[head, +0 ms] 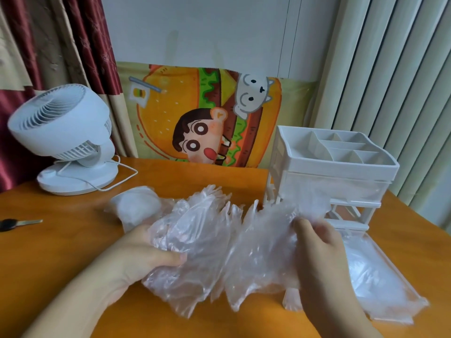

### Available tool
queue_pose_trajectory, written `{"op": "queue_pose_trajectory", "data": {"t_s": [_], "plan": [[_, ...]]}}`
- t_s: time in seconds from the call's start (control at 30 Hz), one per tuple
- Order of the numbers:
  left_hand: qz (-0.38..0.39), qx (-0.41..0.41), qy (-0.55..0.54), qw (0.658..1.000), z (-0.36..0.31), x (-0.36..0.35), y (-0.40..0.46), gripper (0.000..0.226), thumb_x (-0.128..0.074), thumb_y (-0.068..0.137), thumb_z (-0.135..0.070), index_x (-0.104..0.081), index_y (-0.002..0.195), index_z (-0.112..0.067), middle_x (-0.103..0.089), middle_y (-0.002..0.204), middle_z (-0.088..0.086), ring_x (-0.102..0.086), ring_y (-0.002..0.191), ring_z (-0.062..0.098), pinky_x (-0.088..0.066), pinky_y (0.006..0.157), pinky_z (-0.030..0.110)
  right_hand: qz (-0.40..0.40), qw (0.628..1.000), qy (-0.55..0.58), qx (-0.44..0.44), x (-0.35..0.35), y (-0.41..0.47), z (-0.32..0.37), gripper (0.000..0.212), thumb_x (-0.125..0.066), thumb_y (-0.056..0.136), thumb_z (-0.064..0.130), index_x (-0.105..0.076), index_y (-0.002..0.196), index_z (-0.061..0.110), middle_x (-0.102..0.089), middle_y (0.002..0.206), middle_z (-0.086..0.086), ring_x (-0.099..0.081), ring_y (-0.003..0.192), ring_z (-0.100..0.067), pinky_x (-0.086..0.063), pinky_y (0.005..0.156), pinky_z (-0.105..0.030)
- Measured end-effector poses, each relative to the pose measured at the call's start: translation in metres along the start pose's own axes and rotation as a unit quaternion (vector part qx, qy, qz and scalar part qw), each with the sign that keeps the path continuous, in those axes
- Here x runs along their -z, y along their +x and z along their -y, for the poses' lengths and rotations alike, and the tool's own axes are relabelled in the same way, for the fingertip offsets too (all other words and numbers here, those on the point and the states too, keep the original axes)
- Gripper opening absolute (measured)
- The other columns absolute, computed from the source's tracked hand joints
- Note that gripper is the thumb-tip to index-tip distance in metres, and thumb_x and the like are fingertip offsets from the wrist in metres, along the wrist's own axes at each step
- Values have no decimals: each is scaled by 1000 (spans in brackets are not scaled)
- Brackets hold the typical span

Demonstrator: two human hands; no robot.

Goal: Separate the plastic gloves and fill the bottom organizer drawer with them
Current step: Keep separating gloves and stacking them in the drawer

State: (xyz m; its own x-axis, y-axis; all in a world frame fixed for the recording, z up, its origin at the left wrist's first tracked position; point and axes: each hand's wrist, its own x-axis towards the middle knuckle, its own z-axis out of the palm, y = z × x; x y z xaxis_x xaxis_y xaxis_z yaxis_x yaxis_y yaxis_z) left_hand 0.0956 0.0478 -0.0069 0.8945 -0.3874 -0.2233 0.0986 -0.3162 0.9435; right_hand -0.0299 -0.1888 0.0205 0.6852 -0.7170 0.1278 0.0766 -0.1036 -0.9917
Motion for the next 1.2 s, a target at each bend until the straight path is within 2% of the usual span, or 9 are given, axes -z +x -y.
{"op": "queue_pose_trajectory", "data": {"t_s": [0.1,0.23,0.4,0.5,0.67,0.8,0.9,1.03,1.2], "plan": [[-14,-28,-14,999,-3,-3,-1,53,-89,73,0,-73,119,-22,-81,104,2,-78,94,25,-60,91,49,-74,994,3,85,13,8,14,28,-57,96,20,-58,80,-4,-53,69,-20,-49,66,-31,-40,62,-39],[-85,-46,-19,995,-2,-5,2,53,-91,75,-9,-72,120,-28,-80,106,-5,-77,97,21,-62,88,48,-126,946,-50,294,31,1,45,35,-49,94,36,-56,75,9,-55,67,-13,-56,64,-34,-45,56,-47],[-115,-45,22,992,-5,-33,-1,57,-93,72,-31,-67,122,-34,-76,108,-9,-72,101,16,-62,84,38,30,938,-183,292,-28,-1,-23,29,-52,100,57,-56,90,30,-58,78,-6,-66,74,-21,-45,63,-28],[-43,-34,115,992,-2,-43,-4,46,-86,71,-61,-67,107,-40,-73,101,-19,-66,98,1,-57,88,31,121,862,-313,379,-34,-16,-22,23,-55,94,26,-38,78,28,-41,69,11,-50,62,-14,-36,51,-30],[-57,-35,184,981,5,-39,0,33,-74,91,-41,-63,73,-17,-55,53,-6,-53,51,3,-39,53,26,160,917,-308,197,-39,-30,-28,31,-54,97,24,-40,70,18,-47,62,0,-54,73,0,-42,57,-20],[-73,-64,179,979,1,-37,-4,49,-77,87,-47,-56,74,-5,-49,64,8,-48,56,17,-41,56,31,112,947,-267,141,-33,-25,-21,30,-53,96,20,-42,69,14,-46,57,1,-51,60,-3,-41,53,-20],[-84,-108,164,977,-4,-41,-10,51,-74,87,-53,-66,91,-2,-68,86,20,-70,84,31,-57,80,47,92,949,-269,134,-31,-23,-19,29,-53,95,19,-43,69,12,-47,58,1,-49,57,-5,-39,50,-22],[-62,-153,138,977,-11,-55,-21,52,-72,88,-53,-44,68,-14,-34,62,3,-40,54,14,-34,58,39,111,940,-288,144,-34,-23,-25,28,-53,96,23,-44,71,14,-50,61,0,-49,58,-7,-41,54,-23],[-83,-135,48,986,-11,-75,-23,54,-67,93,-51,-37,62,-18,-29,51,-5,-38,47,10,-32,50,23,122,940,-278,157,-37,-24,-30,32,-54,97,29,-44,70,16,-48,59,1,-47,56,-9,-39,55,-27]]}}
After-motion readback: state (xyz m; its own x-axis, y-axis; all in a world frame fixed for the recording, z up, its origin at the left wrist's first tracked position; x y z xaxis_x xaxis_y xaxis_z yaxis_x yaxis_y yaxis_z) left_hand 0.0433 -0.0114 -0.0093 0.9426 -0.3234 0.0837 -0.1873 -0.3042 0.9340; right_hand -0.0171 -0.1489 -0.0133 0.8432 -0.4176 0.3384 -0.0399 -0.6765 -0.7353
